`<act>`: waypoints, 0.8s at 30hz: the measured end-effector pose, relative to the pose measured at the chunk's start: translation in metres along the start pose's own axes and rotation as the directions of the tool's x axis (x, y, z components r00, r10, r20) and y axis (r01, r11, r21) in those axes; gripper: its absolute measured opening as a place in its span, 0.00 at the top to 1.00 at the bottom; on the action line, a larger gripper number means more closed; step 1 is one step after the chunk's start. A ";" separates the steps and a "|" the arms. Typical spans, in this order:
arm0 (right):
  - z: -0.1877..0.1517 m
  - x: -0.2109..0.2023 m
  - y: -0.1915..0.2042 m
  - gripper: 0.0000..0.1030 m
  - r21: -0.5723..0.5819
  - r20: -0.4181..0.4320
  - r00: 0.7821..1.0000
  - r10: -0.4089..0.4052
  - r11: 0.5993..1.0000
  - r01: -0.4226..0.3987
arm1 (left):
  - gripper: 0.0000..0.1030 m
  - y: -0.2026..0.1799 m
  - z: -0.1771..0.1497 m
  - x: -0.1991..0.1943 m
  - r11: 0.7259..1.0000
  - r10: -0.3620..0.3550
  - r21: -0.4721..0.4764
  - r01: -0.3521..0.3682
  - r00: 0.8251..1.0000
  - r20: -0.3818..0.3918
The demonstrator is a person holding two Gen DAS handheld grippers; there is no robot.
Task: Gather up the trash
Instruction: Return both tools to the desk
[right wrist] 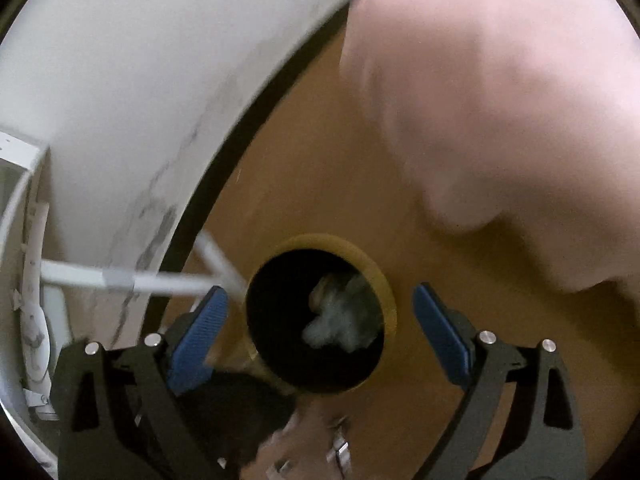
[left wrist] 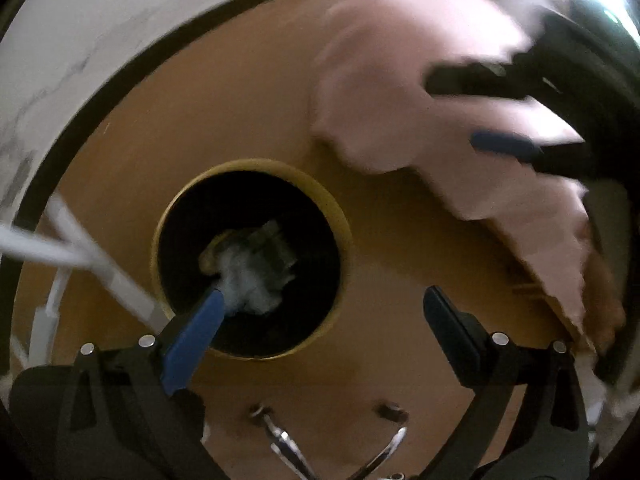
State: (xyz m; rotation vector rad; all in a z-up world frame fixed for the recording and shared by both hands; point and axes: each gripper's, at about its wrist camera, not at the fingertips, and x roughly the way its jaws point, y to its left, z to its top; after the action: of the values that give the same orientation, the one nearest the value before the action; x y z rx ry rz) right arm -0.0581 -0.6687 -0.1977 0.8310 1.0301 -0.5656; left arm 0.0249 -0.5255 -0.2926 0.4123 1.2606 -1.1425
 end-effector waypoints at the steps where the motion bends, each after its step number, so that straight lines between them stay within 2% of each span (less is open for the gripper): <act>1: 0.003 -0.029 0.002 0.09 -0.014 0.081 0.996 -0.034 0.999 0.035 | 0.06 -0.014 0.001 -0.015 0.999 -0.017 0.036 0.016 0.999 0.036; 3: 0.004 -0.085 0.002 0.07 -0.017 0.244 0.966 -0.087 0.995 0.094 | 0.06 -0.053 0.002 -0.061 0.988 -0.073 0.146 0.054 0.989 0.131; 5: 0.000 -0.136 0.007 0.07 0.007 0.413 0.900 -0.137 0.989 0.147 | 0.06 -0.084 -0.001 -0.112 0.964 -0.127 0.256 0.067 0.966 0.227; 6: -0.002 -0.159 0.009 0.07 0.022 0.487 0.860 -0.153 0.986 0.163 | 0.06 -0.100 -0.006 -0.151 0.947 -0.154 0.318 0.052 0.940 0.305; 7: -0.004 -0.176 0.014 0.07 0.034 0.545 0.822 -0.166 0.984 0.176 | 0.06 -0.106 -0.009 -0.173 0.939 -0.160 0.341 0.034 0.923 0.350; 8: -0.006 -0.188 0.021 0.07 0.037 0.578 0.799 -0.168 0.983 0.180 | 0.06 -0.108 -0.015 -0.207 0.931 -0.162 0.364 -0.001 0.893 0.419; 9: -0.007 -0.197 0.030 0.07 0.026 0.599 0.786 -0.154 0.985 0.173 | 0.06 -0.106 -0.019 -0.227 0.930 -0.153 0.366 -0.029 0.876 0.458; 10: -0.008 -0.202 0.041 0.07 -0.001 0.606 0.786 -0.123 0.988 0.156 | 0.06 -0.098 -0.025 -0.252 0.933 -0.129 0.354 -0.071 0.850 0.511; 11: -0.009 -0.204 0.052 0.07 -0.029 0.603 0.792 -0.094 0.990 0.140 | 0.06 -0.090 -0.030 -0.268 0.938 -0.103 0.333 -0.101 0.833 0.543; 12: -0.011 -0.203 0.073 0.07 -0.076 0.589 0.806 -0.051 0.990 0.118 | 0.06 -0.071 -0.037 -0.289 0.950 -0.055 0.281 -0.138 0.810 0.583; 14: -0.015 -0.199 0.103 0.07 -0.144 0.563 0.826 0.012 0.986 0.083 | 0.06 -0.018 -0.054 -0.327 0.973 0.070 0.126 -0.192 0.769 0.636; 15: -0.017 -0.196 0.125 0.07 -0.192 0.553 0.831 0.051 0.979 0.068 | 0.06 0.004 -0.060 -0.340 0.975 0.130 0.053 -0.214 0.754 0.644; 17: -0.026 -0.189 0.175 0.07 -0.298 0.539 0.834 0.115 0.953 0.061 | 0.06 0.063 -0.084 -0.371 0.955 0.290 -0.145 -0.259 0.712 0.639; 18: -0.033 -0.184 0.212 0.07 -0.376 0.523 0.836 0.164 0.925 0.054 | 0.06 0.101 -0.103 -0.390 0.924 0.382 -0.265 -0.275 0.687 0.619; 20: -0.042 -0.176 0.263 0.07 -0.477 0.493 0.840 0.228 0.878 0.041 | 0.06 0.160 -0.141 -0.421 0.842 0.523 -0.454 -0.290 0.642 0.561; 21: -0.051 -0.170 0.294 0.07 -0.542 0.469 0.841 0.269 0.840 0.034 | 0.06 0.191 -0.165 -0.438 0.774 0.603 -0.559 -0.297 0.615 0.507; 22: -0.063 -0.166 0.325 0.07 -0.605 0.442 0.843 0.307 0.796 0.028 | 0.06 0.216 -0.186 -0.450 0.708 0.660 -0.642 -0.296 0.601 0.451; 24: -0.082 -0.152 0.380 0.07 -0.709 0.369 0.849 0.379 0.705 -0.007 | 0.06 0.257 -0.227 -0.470 0.611 0.710 -0.748 -0.260 0.598 0.372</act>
State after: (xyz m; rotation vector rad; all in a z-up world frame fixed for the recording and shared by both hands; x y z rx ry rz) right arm 0.1207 -0.3780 0.0428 0.0953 0.5743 -0.1440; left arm 0.1748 -0.0287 -0.0306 -0.1456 0.7256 -0.2207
